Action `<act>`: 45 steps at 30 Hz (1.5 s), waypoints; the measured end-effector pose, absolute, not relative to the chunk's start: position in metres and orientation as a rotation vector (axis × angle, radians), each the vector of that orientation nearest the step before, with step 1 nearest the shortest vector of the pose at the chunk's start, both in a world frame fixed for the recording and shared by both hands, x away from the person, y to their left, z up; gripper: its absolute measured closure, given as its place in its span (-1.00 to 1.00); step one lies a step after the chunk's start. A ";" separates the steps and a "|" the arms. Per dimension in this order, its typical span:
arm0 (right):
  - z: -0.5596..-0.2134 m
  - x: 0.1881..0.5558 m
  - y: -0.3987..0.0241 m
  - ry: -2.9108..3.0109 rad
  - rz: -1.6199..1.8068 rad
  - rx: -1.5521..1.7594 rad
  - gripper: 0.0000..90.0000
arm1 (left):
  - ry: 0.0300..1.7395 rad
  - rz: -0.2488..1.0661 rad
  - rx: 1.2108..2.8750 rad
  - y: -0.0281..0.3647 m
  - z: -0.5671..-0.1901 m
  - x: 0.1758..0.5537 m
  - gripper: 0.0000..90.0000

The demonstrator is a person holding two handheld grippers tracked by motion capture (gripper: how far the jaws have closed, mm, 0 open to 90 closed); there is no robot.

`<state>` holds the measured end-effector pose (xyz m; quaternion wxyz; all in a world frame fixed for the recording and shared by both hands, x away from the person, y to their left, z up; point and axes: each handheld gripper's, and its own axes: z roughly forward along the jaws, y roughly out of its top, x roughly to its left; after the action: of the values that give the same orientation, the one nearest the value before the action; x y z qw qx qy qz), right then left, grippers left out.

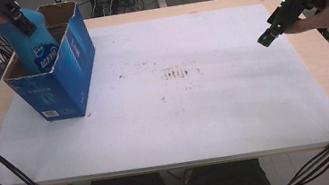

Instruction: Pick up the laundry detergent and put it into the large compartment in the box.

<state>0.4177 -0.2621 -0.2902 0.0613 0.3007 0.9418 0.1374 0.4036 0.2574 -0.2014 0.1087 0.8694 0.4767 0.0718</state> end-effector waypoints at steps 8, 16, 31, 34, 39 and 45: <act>-0.291 0.417 -0.262 2.850 0.414 0.907 -0.51 | 1.404 0.184 2.591 0.256 -0.221 0.404 -0.18; -0.291 0.417 -0.263 2.850 0.415 0.914 -0.51 | 1.392 0.172 2.612 0.255 -0.235 0.406 -0.18; -0.293 0.418 -0.263 2.852 0.415 0.917 -0.51 | 1.354 0.186 2.654 0.255 -0.254 0.405 -0.18; -0.294 0.418 -0.263 2.853 0.416 0.917 -0.51 | 1.343 0.189 2.665 0.257 -0.256 0.405 -0.18; -0.294 0.418 -0.263 2.853 0.416 0.912 -0.51 | 1.335 0.198 2.662 0.257 -0.260 0.404 -0.19; -0.294 0.418 -0.263 2.856 0.420 0.914 -0.51 | 1.318 0.200 2.677 0.257 -0.264 0.403 -0.18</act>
<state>0.4177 -0.2630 -0.2942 0.0570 0.3013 0.9417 0.1384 0.4031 0.2566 -0.2641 0.0756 0.8926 0.4394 0.0668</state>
